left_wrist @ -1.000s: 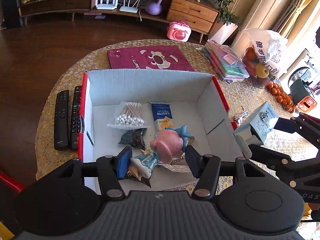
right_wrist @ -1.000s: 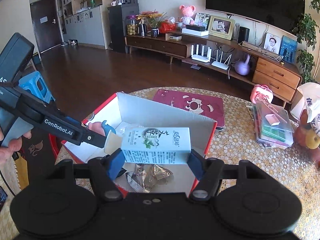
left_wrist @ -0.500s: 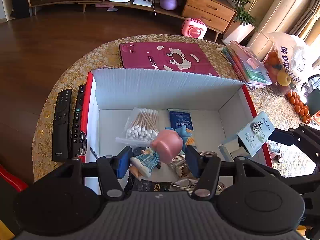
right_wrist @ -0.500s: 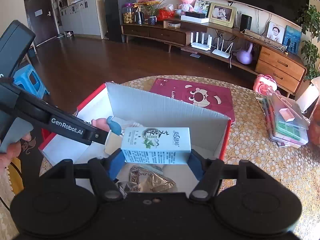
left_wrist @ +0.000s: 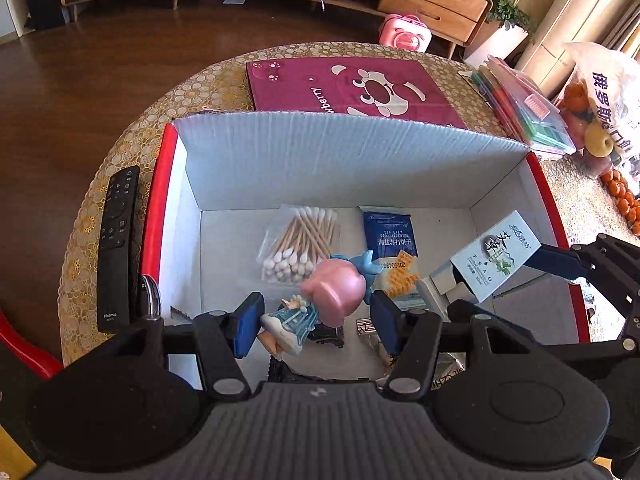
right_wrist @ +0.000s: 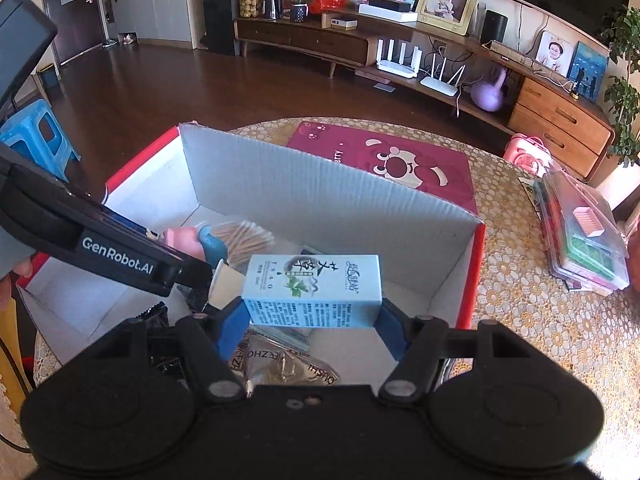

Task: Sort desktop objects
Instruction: 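Lower the figurine and milk carton into the box and open both grippers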

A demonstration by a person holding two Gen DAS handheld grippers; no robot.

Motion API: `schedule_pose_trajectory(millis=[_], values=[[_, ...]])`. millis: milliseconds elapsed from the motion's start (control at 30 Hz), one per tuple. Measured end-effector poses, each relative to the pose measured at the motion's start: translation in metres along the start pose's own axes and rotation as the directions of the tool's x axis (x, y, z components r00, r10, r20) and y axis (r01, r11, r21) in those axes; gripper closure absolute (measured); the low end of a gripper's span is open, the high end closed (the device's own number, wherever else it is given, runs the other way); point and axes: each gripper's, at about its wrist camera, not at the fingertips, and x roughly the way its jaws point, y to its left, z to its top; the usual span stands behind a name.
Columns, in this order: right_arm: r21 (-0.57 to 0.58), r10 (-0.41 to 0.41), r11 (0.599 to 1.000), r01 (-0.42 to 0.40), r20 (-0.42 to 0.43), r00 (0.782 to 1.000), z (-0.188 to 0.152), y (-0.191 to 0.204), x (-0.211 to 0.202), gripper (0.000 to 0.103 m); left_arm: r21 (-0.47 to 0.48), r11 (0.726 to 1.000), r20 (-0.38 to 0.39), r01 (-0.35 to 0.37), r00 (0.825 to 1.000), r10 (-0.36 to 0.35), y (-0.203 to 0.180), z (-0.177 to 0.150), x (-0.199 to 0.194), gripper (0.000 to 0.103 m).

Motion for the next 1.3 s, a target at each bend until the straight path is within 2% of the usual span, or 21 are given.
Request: schedule_pose_trajectory(millis=[267, 633, 1033, 1300], values=[[-0.060, 0.001, 0.998, -0.004, -0.047, 0.999, -0.002, 0.005, 0.021, 0.035, 0.004, 1.000, -0.033, -0.010, 0.999, 0.011, -0.003, -0.001, 0.013, 0.046], [-0.085, 0.010, 0.996, -0.019, -0.102, 0.995, -0.002, 0.010, 0.037, 0.035, 0.003, 1.000, -0.063, -0.011, 0.998, 0.012, -0.008, 0.002, 0.029, 0.046], [-0.080, 0.026, 0.996, -0.040, -0.172, 0.985, 0.001, 0.007, 0.047, 0.035, 0.011, 1.000, -0.109, -0.013, 0.994, 0.014, -0.010, 0.003, 0.043, 0.047], [-0.086, 0.036, 0.995, -0.053, -0.188, 0.981, 0.001, 0.006, 0.048, 0.034, 0.018, 1.000, -0.149, -0.019, 0.989, 0.021, -0.009, 0.003, 0.050, 0.047]])
